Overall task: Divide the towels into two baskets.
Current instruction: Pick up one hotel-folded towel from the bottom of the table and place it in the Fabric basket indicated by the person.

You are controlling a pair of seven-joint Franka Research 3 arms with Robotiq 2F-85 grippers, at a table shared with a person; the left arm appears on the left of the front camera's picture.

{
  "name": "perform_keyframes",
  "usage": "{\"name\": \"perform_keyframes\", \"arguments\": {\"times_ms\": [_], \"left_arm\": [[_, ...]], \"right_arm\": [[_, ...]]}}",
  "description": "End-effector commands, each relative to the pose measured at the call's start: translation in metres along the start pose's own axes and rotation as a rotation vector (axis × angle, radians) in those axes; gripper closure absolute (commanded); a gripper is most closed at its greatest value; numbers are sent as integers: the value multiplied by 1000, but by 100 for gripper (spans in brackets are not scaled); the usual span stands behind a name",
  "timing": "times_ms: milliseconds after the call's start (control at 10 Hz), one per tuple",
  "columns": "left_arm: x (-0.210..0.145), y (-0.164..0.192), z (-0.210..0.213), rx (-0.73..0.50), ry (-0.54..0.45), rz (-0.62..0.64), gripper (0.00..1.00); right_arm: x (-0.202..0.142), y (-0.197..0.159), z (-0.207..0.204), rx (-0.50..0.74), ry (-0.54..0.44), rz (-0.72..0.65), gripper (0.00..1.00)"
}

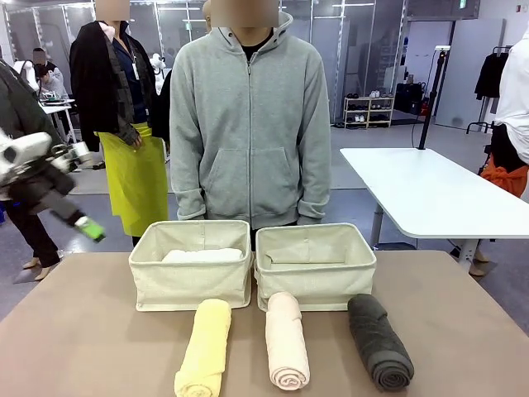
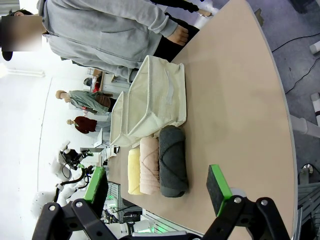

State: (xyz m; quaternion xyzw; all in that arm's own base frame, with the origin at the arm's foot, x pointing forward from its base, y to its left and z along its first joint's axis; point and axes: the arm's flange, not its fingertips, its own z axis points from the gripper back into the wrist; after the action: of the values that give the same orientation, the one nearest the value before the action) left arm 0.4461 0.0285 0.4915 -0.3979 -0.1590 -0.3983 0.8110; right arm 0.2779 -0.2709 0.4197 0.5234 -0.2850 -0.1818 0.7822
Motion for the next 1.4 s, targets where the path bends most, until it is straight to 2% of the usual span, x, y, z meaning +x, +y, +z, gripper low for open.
{"name": "perform_keyframes", "arguments": {"times_ms": [0, 400, 600, 800, 900, 1000, 1300], "left_arm": [[-57, 6, 39, -46, -179, 156, 0], [-203, 11, 76, -72, -402, 478, 0], [-245, 10, 72, -79, -481, 564, 0], [-259, 12, 73, -54, -467, 625, 0], [-250, 17, 76, -7, -442, 559, 0], [-268, 11, 71, -69, -456, 595, 0], [-268, 11, 71, -69, -456, 595, 0]], "right_arm": [[0, 3, 2, 17, -4, 3, 0], [0, 3, 2, 17, -4, 3, 0], [0, 3, 2, 17, -4, 3, 0], [0, 3, 2, 17, -4, 3, 0], [0, 3, 2, 17, -4, 3, 0], [0, 3, 2, 17, -4, 3, 0], [0, 3, 2, 17, -4, 3, 0]]}}
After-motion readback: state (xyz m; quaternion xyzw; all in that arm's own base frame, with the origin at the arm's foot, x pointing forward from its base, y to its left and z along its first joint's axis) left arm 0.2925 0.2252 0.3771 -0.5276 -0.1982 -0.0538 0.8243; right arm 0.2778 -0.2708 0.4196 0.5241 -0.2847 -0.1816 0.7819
